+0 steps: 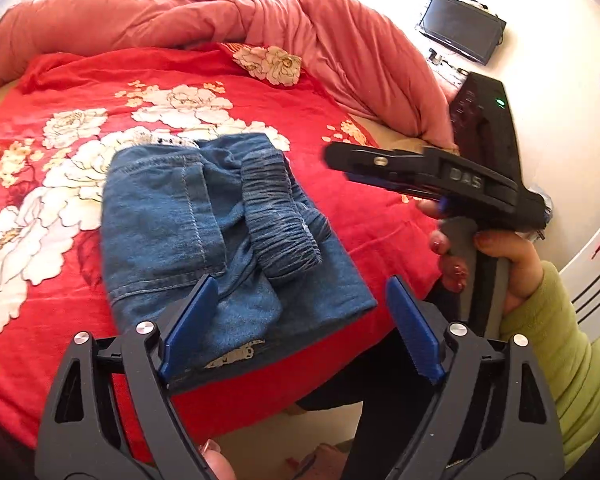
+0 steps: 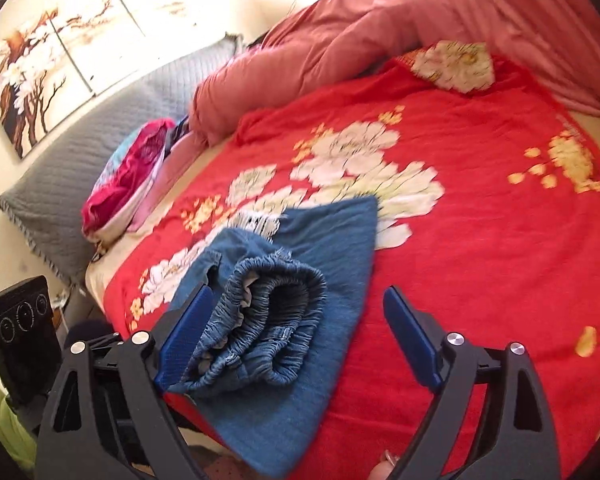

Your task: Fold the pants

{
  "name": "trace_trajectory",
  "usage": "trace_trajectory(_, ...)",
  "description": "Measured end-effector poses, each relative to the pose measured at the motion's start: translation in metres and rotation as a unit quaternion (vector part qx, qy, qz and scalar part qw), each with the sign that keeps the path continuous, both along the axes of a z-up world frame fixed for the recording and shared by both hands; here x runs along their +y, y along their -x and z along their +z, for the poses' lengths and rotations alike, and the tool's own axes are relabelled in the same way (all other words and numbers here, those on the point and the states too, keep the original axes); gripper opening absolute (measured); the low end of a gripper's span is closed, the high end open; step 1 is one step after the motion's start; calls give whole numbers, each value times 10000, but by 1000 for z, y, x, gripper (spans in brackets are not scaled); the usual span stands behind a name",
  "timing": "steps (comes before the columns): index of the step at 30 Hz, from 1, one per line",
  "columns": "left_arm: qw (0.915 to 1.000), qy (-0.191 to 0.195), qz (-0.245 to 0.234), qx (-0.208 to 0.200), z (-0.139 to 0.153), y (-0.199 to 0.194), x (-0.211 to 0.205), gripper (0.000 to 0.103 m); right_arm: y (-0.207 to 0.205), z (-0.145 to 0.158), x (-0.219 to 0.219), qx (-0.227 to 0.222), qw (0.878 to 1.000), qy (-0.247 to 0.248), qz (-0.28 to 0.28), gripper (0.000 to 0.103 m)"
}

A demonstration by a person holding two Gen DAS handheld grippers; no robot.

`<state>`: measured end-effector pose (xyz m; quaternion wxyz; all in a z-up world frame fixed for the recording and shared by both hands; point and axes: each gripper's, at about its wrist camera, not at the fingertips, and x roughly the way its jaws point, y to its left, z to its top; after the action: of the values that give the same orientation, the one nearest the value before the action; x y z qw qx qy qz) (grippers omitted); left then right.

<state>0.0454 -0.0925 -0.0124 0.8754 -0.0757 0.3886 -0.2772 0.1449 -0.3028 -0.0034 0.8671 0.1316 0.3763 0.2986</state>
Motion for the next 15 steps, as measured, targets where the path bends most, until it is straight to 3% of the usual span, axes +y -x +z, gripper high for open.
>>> trace_trajectory(3, 9999, -50, 106, -54, 5, 1, 4, 80, 11, 6, -9, -107, 9997, -16, -219, 94)
trace_trajectory(15, 9983, -55, 583, -45, 16, 3, 31, 85, 51, 7, -23, -374, 9974, 239, -561, 94)
